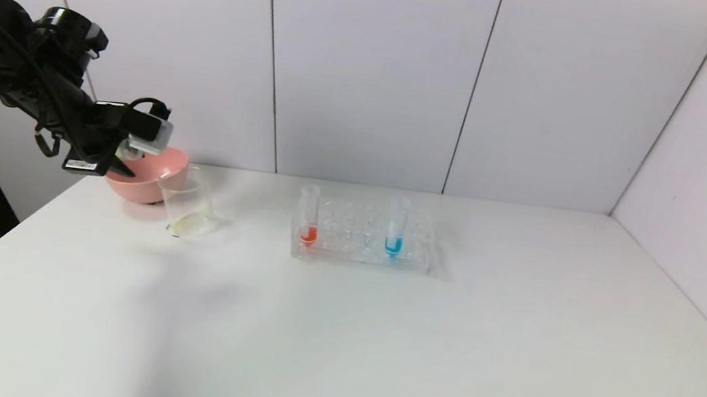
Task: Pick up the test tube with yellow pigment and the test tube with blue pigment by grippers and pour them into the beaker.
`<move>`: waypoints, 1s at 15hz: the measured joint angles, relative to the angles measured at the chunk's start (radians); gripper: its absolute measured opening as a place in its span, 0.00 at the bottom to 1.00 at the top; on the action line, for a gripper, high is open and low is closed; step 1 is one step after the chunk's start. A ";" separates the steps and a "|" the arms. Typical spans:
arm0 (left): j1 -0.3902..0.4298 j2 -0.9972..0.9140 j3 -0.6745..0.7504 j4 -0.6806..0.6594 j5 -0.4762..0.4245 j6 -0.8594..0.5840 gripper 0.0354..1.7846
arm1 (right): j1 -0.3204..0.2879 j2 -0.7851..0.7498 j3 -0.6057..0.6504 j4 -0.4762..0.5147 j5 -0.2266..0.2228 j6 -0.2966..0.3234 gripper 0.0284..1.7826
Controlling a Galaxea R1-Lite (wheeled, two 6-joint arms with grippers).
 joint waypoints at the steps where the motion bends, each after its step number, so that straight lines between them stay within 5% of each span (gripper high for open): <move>1: -0.001 0.000 0.001 0.001 0.000 0.000 0.29 | 0.000 0.000 0.000 0.000 0.000 0.000 1.00; 15: -0.043 0.026 0.000 -0.016 0.052 -0.003 0.29 | 0.000 0.000 0.000 0.000 0.000 0.000 1.00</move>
